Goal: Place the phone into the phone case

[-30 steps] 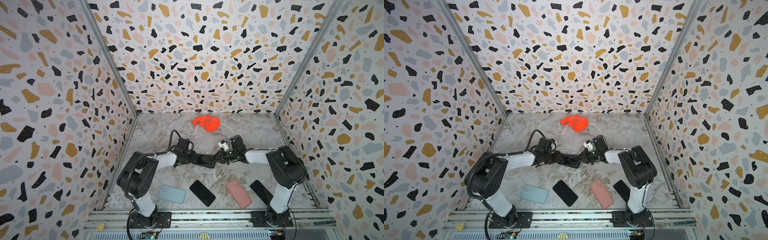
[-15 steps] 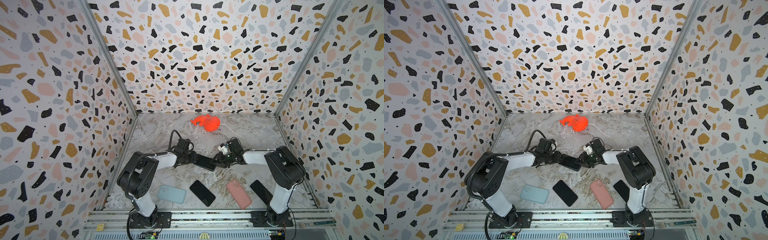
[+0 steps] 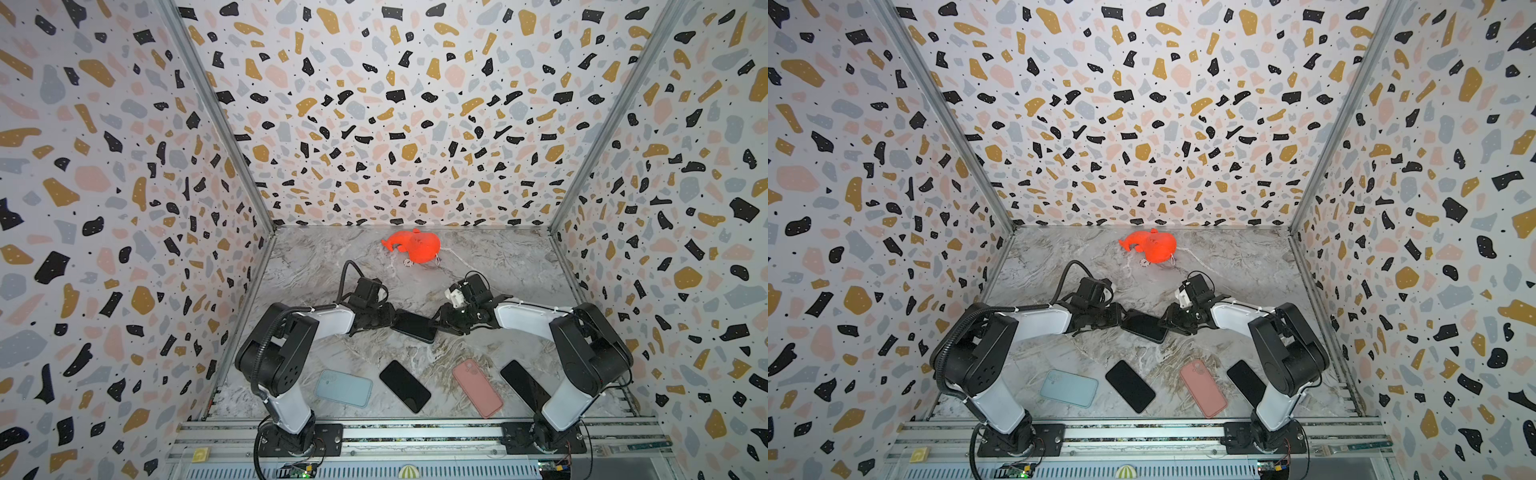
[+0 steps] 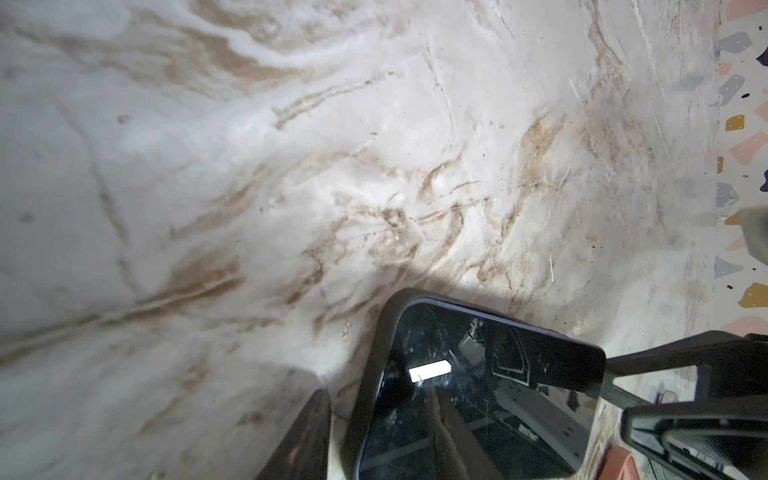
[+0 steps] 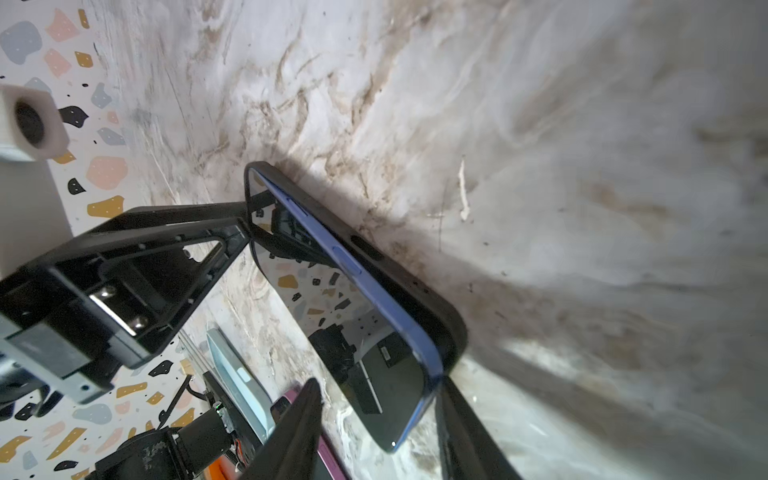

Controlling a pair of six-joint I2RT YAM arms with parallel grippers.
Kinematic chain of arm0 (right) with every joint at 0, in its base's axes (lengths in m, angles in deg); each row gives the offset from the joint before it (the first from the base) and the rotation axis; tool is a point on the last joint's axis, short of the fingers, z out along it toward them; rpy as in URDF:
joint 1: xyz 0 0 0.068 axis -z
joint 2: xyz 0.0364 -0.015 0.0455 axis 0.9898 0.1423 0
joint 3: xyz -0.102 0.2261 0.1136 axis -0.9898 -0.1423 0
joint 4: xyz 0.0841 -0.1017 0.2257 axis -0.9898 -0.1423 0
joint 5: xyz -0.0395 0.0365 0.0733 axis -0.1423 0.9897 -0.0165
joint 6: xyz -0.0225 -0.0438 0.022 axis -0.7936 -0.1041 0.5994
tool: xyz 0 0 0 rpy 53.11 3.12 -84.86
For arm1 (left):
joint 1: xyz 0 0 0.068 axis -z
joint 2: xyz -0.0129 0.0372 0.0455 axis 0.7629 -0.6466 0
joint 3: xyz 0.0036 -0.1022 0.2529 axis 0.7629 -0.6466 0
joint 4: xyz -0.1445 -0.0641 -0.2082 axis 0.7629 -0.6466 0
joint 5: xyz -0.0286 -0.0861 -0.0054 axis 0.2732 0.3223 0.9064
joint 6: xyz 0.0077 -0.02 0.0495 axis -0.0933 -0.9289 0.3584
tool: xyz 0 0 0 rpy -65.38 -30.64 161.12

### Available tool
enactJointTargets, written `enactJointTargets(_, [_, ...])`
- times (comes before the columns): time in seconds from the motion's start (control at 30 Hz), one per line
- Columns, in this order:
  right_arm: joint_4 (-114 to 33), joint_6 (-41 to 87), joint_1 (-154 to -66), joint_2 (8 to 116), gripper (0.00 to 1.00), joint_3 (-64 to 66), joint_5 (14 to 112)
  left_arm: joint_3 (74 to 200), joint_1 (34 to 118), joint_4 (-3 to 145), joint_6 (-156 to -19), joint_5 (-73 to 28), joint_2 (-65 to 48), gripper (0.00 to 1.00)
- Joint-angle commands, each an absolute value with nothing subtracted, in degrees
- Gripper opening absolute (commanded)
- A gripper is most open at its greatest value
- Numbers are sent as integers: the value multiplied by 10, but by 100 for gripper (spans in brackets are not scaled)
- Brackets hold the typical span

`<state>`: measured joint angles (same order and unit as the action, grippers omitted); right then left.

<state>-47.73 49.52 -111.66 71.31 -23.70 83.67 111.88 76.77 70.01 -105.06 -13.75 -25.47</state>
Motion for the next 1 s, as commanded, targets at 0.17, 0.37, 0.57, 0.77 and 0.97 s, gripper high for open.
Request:
enactJointTargets(0.17, [-538,429,-1117,667,47,-216,761,1110,764,682,-1039,-136,-248,43])
enactJointTargets(0.37, [-538,340,-1130,661,47,-200,715,1094,766,674,-1048,-107,-214,47])
enactJointTargets(0.57, [-523,265,-1135,671,50,-180,699,1084,798,676,-1068,-81,-206,51])
enactJointTargets(0.77, [-518,251,-1135,716,53,-160,726,1085,817,683,-1078,-76,-217,52])
enactJointTargets(0.97, [-512,249,-1130,739,54,-167,743,1094,816,665,-1069,-81,-219,52])
